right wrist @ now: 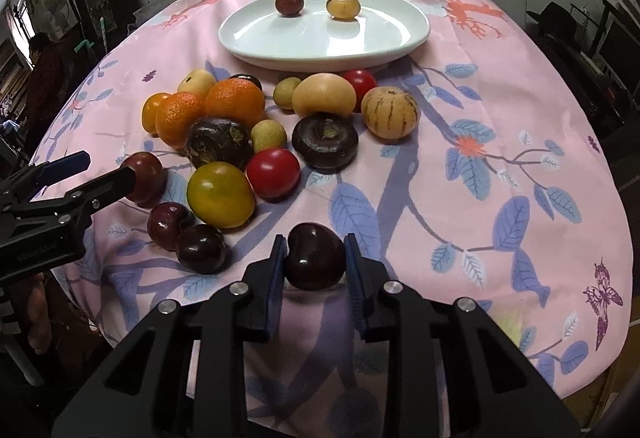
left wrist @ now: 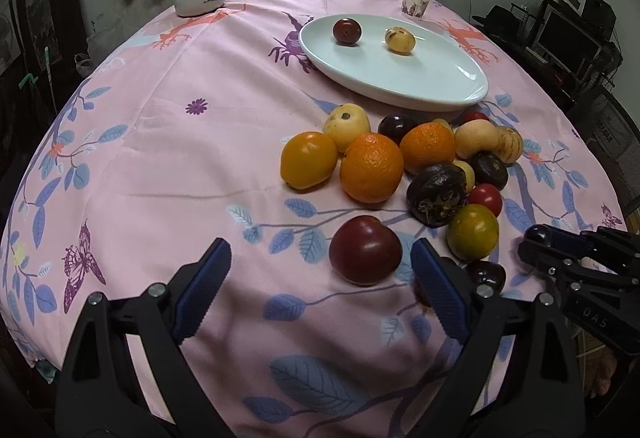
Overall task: Organize fruits
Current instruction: 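Grasp a dark red plum with the left tool while the right tool grasps a dark cherry, then carry both fruits over the white plate and open both tools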
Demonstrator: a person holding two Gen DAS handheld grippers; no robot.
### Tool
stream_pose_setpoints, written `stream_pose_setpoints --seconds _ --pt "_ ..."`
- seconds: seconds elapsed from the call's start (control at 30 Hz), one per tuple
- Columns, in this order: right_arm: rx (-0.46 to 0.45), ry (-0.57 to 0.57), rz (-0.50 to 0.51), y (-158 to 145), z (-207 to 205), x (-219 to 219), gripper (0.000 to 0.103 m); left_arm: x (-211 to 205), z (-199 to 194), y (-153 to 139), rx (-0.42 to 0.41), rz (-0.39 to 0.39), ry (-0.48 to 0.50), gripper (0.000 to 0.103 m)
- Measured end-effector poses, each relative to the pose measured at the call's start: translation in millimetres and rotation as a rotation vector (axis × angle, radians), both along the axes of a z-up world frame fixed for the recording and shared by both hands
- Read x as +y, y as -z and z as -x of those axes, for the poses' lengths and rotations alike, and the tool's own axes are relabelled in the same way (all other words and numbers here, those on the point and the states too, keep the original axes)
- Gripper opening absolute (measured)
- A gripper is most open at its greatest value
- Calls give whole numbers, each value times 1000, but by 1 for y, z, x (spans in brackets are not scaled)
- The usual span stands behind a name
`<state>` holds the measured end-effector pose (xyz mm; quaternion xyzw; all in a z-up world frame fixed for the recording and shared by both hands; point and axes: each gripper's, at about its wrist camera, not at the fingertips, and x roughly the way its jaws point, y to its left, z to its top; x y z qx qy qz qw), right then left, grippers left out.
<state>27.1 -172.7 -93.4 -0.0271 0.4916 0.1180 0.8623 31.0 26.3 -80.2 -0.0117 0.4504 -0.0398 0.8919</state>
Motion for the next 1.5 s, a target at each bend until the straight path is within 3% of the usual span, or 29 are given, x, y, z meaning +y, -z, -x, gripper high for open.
stream_pose_setpoints --seconds 0.13,0.23,0.27,0.33,0.57,1.17,1.3,1.5 --pt "3 14 -6 -3 2 -7 30 -5 -3 8 11 3 6 87" --pt "18 9 -28 -3 3 -9 30 -7 -9 19 58 88 49 54" --pt "18 6 -31 -3 4 -9 30 -9 -10 21 65 103 57 54" --pt "13 5 -33 -5 5 -9 30 -16 -7 19 50 92 82 41" --pt "10 10 -49 -7 6 -11 30 -15 -5 14 51 114 70 40" --pt "-65 -21 -93 -39 -6 -2 30 -22 -10 -42 -46 115 118 40" --pt "-106 -23 -82 -52 -21 -1 30 -31 -30 -56 -75 97 132 40" --pt "-129 -19 -82 -64 -65 1 30 -44 -89 -67 -71 58 130 40"
